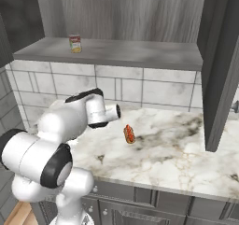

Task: Restock the canned food cabinet by taking the new fresh canned food from the counter and placing it in the cabinet. Then, take the old canned food from the cabinet and place it on the counter.

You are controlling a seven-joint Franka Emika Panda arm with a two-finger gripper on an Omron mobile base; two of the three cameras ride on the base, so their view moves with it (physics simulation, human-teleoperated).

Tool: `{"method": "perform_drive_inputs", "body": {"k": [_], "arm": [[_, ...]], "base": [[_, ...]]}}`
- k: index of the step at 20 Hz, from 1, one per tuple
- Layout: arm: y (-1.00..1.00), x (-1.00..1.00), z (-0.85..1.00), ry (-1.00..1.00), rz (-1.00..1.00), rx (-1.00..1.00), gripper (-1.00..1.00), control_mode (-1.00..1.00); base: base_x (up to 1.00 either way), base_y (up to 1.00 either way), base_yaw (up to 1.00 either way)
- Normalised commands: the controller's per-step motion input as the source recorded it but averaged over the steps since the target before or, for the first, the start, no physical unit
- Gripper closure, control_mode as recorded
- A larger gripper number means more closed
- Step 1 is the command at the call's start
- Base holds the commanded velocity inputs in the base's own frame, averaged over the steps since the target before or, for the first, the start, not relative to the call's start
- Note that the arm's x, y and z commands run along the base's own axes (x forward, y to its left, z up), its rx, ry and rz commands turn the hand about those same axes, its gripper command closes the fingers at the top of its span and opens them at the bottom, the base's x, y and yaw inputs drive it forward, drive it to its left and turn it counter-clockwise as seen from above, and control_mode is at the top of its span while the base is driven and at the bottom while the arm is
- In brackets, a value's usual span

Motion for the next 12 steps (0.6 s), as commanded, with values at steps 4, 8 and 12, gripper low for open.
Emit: {"method": "perform_drive_inputs", "body": {"k": [4,8,12], "arm": [[-0.29,-1.00,1.00,-0.05,0.00,0.00,-1.00,-1.00],[-0.38,-1.00,1.00,-0.04,0.00,0.00,-1.00,-1.00],[-0.23,-1.00,1.00,-0.10,0.03,0.00,-1.00,-1.00]], "base": [[0.00,0.00,0.00],[0.00,0.00,0.00],[0.00,0.00,0.00]]}}
